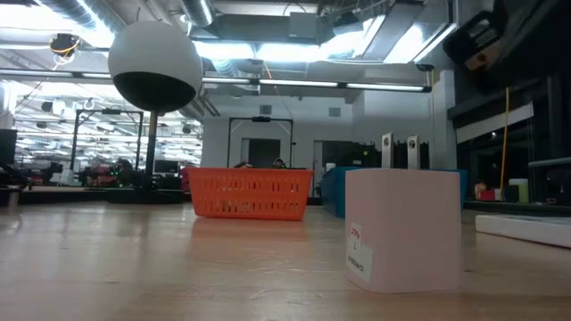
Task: Pick and place items into bin
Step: Put the pink charger adapter into the orange bin
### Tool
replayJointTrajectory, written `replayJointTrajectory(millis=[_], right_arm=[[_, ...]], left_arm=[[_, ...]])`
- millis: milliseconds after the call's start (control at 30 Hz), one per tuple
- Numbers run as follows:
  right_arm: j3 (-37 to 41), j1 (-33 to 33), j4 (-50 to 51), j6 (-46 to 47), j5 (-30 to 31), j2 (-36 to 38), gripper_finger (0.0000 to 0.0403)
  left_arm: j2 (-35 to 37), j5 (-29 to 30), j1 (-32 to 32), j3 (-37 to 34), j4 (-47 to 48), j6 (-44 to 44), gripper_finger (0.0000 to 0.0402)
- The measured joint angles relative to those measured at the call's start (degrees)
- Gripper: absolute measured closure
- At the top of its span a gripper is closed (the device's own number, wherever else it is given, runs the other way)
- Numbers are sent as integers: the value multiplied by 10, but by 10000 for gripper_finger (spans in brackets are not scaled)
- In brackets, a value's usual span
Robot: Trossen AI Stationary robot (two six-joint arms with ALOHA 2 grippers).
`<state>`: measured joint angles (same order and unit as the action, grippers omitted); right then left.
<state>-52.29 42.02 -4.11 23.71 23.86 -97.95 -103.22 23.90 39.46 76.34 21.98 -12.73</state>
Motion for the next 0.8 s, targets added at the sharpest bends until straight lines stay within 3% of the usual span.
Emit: replayJointTrajectory(millis=[100,433,633,800], right_arm=[[-2,4,3,18,0,-6,402],[-2,7,-5,44,1,-8,390],[-2,7,-22,43,2,-21,317],[-2,1,-61,42,24,-64,249]], left_arm=[[2,-3,1,-14,-28,0,400],[50,-27,-1,-206,-287,-15,400],[99,-15,-3,-288,-355,-29,400],[112,4,-3,-315,-386,-31,398]])
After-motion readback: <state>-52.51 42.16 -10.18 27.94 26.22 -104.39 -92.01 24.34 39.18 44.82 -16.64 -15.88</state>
